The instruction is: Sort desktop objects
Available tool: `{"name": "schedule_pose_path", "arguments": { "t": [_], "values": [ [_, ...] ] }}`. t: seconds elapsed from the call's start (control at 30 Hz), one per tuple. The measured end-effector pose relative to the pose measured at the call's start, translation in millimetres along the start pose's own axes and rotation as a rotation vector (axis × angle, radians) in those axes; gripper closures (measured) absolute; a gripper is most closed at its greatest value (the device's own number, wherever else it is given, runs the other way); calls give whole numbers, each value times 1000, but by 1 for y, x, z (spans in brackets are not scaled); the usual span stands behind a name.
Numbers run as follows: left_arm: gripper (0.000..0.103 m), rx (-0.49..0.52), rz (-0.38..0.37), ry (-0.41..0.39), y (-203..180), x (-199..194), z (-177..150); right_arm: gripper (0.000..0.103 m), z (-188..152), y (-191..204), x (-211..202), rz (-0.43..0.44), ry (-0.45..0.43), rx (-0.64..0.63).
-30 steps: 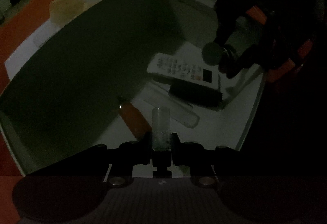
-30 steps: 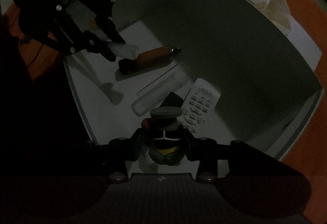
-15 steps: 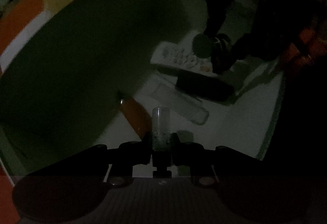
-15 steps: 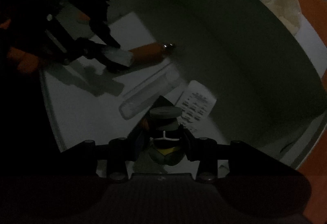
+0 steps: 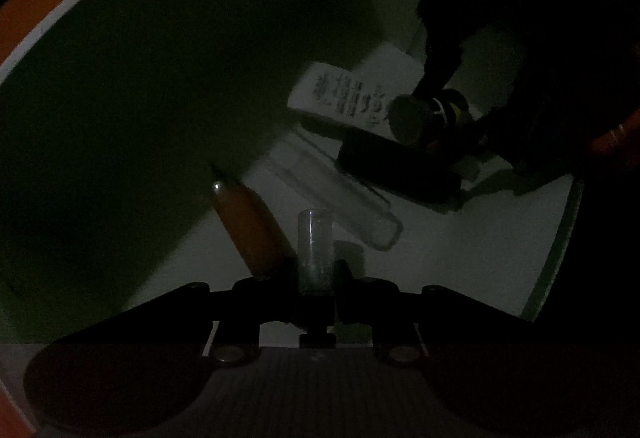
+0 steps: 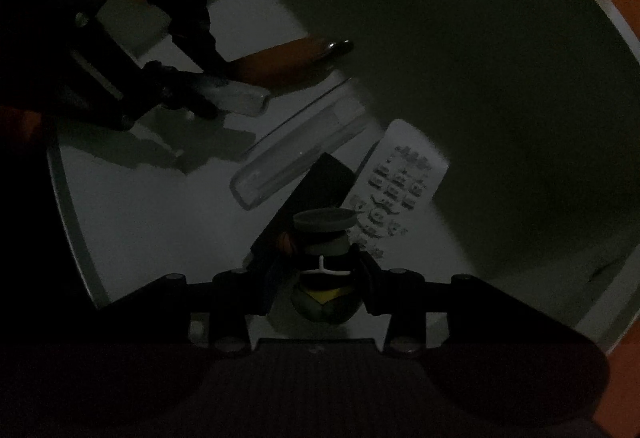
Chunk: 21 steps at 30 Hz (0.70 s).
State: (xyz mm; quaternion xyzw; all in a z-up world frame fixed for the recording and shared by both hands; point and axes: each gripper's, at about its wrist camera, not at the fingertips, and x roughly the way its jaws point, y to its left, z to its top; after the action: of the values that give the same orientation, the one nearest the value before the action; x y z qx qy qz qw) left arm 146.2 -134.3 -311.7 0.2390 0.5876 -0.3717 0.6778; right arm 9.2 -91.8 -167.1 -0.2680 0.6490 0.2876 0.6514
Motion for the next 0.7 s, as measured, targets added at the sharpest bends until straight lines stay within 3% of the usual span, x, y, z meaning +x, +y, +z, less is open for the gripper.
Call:
{"name": "schedule_pose_path", "arguments": {
  "t": [0.7],
  "values": [
    [87,4,7,9,0,7,5,58,-2,7,7,-80,10,-42]
  ]
}}
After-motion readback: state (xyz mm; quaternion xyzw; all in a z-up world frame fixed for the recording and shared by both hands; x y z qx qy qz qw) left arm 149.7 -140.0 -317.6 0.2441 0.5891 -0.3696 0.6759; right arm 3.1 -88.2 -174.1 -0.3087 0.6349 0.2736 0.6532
